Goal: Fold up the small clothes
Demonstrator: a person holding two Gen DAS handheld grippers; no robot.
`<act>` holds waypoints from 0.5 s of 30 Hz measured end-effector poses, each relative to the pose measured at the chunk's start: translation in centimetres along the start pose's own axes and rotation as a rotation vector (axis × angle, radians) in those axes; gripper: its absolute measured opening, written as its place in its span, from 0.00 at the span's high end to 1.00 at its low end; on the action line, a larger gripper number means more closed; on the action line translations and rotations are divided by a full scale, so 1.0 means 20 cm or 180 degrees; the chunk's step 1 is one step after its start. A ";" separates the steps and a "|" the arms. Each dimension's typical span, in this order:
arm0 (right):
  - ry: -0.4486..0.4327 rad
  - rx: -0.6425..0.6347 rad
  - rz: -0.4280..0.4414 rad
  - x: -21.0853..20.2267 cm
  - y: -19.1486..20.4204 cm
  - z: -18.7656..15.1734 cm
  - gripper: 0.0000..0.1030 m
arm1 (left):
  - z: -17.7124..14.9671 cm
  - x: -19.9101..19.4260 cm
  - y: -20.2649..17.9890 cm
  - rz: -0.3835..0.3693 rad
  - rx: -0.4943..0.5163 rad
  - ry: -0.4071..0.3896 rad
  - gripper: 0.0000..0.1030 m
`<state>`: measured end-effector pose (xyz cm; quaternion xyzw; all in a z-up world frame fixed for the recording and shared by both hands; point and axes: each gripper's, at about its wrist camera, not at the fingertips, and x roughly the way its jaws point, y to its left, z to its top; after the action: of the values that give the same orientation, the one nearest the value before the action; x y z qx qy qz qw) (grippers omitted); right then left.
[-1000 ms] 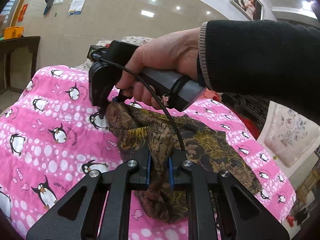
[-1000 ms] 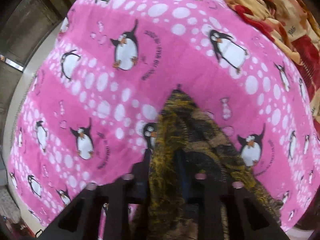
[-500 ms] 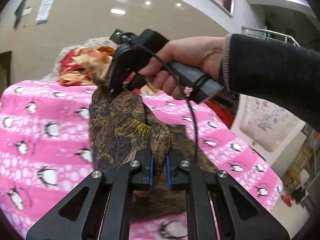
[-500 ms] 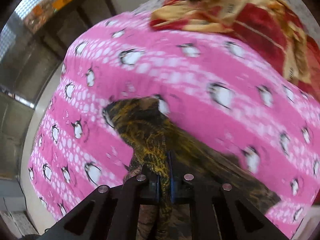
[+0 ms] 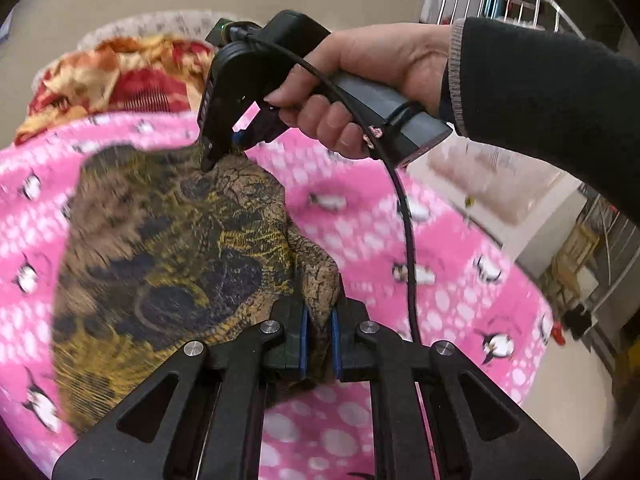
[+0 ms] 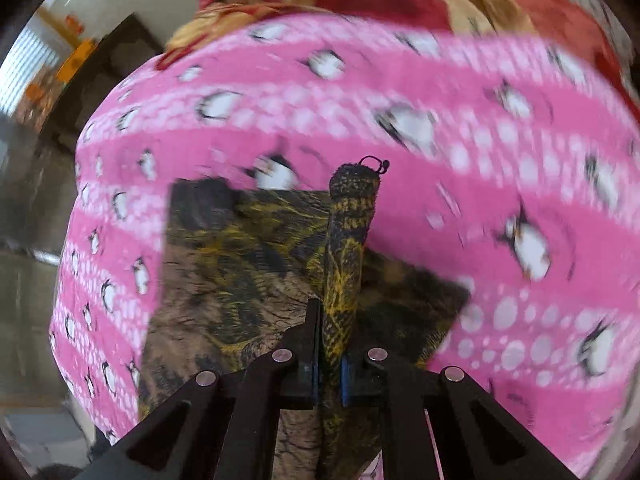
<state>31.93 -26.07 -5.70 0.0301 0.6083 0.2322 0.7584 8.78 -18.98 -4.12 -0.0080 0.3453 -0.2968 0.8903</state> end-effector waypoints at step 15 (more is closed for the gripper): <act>-0.1214 0.0215 0.0137 -0.36 -0.14 -0.47 0.62 | -0.16 -0.23 0.12 -0.0338 -0.0291 0.0354 0.81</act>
<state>22.96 -33.55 -2.50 0.1120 0.4603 0.2180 0.8533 5.35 -13.95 -4.36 -0.0504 0.4065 -0.3275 0.8514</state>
